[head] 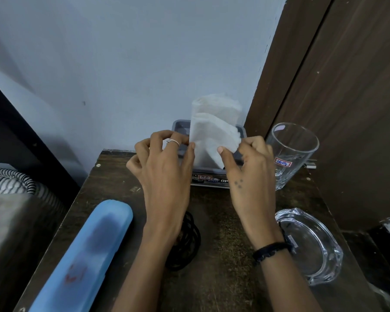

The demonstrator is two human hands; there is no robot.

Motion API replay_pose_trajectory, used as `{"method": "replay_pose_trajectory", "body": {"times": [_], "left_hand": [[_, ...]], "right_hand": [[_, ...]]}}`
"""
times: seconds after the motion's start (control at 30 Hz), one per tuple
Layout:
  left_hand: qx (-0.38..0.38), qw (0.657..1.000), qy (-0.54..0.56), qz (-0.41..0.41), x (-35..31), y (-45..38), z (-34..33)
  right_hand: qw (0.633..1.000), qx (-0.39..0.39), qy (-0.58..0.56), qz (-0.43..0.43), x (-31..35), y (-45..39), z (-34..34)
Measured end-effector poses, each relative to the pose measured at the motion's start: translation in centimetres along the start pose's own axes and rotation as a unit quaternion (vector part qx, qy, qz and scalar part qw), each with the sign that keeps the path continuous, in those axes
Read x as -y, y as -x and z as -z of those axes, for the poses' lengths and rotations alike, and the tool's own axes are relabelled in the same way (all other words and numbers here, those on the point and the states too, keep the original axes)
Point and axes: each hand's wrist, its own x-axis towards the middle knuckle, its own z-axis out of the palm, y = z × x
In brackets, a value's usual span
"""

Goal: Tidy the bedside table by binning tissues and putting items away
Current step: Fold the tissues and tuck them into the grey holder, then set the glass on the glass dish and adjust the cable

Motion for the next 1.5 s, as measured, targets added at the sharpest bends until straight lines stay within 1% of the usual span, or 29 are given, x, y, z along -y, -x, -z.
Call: {"method": "replay_pose_trajectory", "body": {"times": [0.1, 0.2, 0.3, 0.37, 0.47, 0.5, 0.6, 0.67, 0.73, 0.8, 0.87, 0.9, 0.97, 1.07, 1.17, 1.23, 1.3, 1.4, 1.5], "left_hand": [[0.001, 1.000, -0.009, -0.006, 0.0, 0.0, 0.2], [0.008, 1.000, -0.018, -0.007, -0.2, 0.0, 0.4], [-0.005, 1.000, -0.014, -0.008, -1.0, 0.0, 1.0], [-0.016, 1.000, 0.001, -0.009, -1.9, 0.2, 1.6], [-0.016, 0.999, 0.022, -0.033, -3.2, 1.4, 2.4], [-0.006, 0.999, 0.035, -0.037, -3.6, 2.0, 2.5], [0.066, 0.992, 0.098, -0.041, -4.8, 4.0, 2.1], [0.104, 0.983, 0.144, -0.049, -5.5, 4.8, 1.5], [0.132, 0.973, 0.187, -0.038, -6.2, 5.2, 0.7], [0.152, 0.966, 0.210, -0.015, -7.0, 5.1, -0.4], [0.181, 0.958, 0.221, -0.003, -7.7, 4.9, -1.7], [0.196, 0.955, 0.222, -0.008, -7.9, 4.7, -2.4], [0.220, 0.951, 0.218, -0.025, -8.2, 4.3, -3.7], [0.232, 0.941, 0.243, -0.050, -8.7, 3.9, -5.1], [0.235, 0.937, 0.253, -0.055, -9.3, 3.6, -6.0], [0.242, 0.925, 0.291, -0.029, -9.2, 3.6, -6.2], [0.238, 0.913, 0.330, 0.001, -9.0, 3.7, -6.2], [0.197, 0.918, 0.344, 0.021, -9.0, 3.8, -5.8], [0.165, 0.925, 0.342, 0.026, -9.5, 3.8, -5.2]], "right_hand": [[1.000, 0.002, -0.018, -0.005, 0.6, 0.0, 0.3], [1.000, 0.006, 0.001, -0.005, 0.7, -0.1, 0.5], [0.999, 0.013, -0.021, -0.022, 1.0, -0.2, 0.9], [0.998, -0.016, -0.047, -0.032, 1.6, -0.2, 1.5], [0.995, -0.063, -0.078, -0.013, 2.5, 0.1, 2.7], [0.993, -0.074, -0.088, -0.004, 2.7, 0.4, 3.2], [0.990, -0.107, -0.089, 0.016, 2.6, 1.2, 4.5], [0.985, -0.143, -0.093, 0.011, 1.8, 1.4, 5.7], [0.974, -0.191, -0.120, -0.010, 0.2, 1.1, 7.0], [0.961, -0.219, -0.155, -0.060, -1.9, 0.6, 8.0], [0.952, -0.199, -0.190, -0.136, -4.4, 0.3, 8.3], [0.946, -0.164, -0.215, -0.176, -5.5, 0.1, 8.3], [0.937, -0.062, -0.261, -0.225, -7.4, -0.6, 8.3], [0.927, 0.056, -0.294, -0.226, -9.1, -1.7, 8.4], [0.912, 0.119, -0.335, -0.204, -9.8, -1.6, 7.7], [0.914, 0.130, -0.331, -0.197, -9.8, -1.2, 6.9], [0.924, 0.116, -0.311, -0.189, -9.8, -1.0, 6.3], [0.947, 0.074, -0.264, -0.167, -9.2, -0.8, 6.0], [0.955, 0.053, -0.243, -0.164, -8.6, -0.5, 6.3]]}}
